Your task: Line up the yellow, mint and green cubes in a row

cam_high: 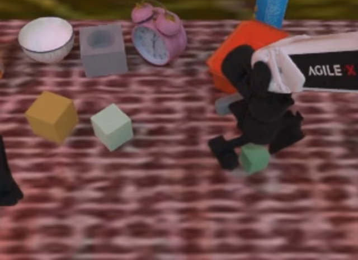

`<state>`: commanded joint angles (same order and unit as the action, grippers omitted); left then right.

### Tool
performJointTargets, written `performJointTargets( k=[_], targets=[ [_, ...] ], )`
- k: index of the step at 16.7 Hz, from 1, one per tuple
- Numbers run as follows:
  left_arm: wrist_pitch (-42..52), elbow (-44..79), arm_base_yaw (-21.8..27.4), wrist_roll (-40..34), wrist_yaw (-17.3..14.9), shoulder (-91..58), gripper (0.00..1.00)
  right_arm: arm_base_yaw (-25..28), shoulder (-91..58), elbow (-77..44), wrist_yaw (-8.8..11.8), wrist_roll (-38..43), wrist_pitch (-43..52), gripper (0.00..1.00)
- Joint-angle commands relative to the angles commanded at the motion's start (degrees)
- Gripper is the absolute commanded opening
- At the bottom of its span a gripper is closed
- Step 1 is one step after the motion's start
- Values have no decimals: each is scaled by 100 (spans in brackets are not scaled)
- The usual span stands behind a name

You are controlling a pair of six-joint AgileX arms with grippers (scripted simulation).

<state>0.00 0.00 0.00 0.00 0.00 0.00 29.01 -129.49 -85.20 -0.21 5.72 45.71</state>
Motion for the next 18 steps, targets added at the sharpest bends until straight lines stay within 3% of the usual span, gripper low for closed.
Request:
performJointTargets(
  k=[7, 18],
  targets=[
    [0, 0, 0, 0, 0, 0, 100, 0, 0, 0, 0, 0, 0, 2],
    [0, 0, 0, 0, 0, 0, 100, 2, 239, -150, -17, -15, 173, 0]
  ],
)
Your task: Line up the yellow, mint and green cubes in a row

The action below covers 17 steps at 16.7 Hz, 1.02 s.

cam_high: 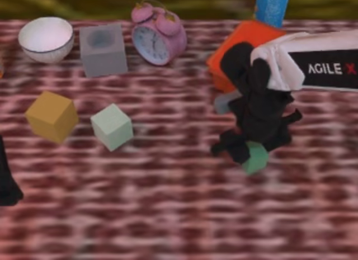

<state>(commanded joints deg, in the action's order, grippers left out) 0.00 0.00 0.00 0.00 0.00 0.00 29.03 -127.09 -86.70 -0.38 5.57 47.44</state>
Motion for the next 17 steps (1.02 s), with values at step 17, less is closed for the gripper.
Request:
performJointTargets(
  k=[17],
  targets=[
    [0, 0, 0, 0, 0, 0, 100, 343, 963, -175, -22, 938, 1180, 0]
  ],
)
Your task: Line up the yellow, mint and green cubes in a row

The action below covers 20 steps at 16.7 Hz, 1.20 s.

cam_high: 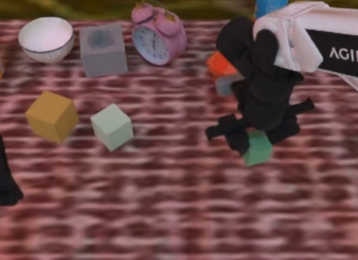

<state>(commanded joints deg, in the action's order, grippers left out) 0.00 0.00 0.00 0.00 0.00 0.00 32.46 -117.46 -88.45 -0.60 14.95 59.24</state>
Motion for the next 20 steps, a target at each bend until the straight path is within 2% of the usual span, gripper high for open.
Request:
performJointTargets(
  k=[5, 8, 15, 20],
  targets=[
    [0, 0, 0, 0, 0, 0, 100, 534, 781, 926, -42, 1737, -79, 0],
    [0, 0, 0, 0, 0, 0, 100, 775, 1171, 1347, -63, 2412, -140, 0],
    [0, 0, 0, 0, 0, 0, 100, 810, 1254, 1455, -61, 2558, -176, 0],
    [0, 0, 0, 0, 0, 0, 100, 834, 926, 1962, -70, 2579, -1055, 0]
  ],
)
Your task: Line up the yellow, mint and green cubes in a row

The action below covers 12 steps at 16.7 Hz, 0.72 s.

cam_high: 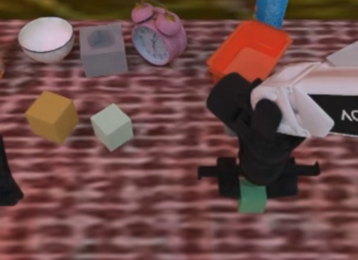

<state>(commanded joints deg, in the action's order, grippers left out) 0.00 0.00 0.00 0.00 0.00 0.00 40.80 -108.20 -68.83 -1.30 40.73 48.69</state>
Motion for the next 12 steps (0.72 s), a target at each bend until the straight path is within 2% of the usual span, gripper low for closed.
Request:
performJointTargets(
  k=[3, 8, 12],
  targets=[
    [0, 0, 0, 0, 0, 0, 100, 23, -230, 333, -2, 14, -554, 0],
    [0, 0, 0, 0, 0, 0, 100, 29, -273, 390, -3, 18, -635, 0],
    [0, 0, 0, 0, 0, 0, 100, 29, -273, 390, -3, 18, -635, 30]
  ],
)
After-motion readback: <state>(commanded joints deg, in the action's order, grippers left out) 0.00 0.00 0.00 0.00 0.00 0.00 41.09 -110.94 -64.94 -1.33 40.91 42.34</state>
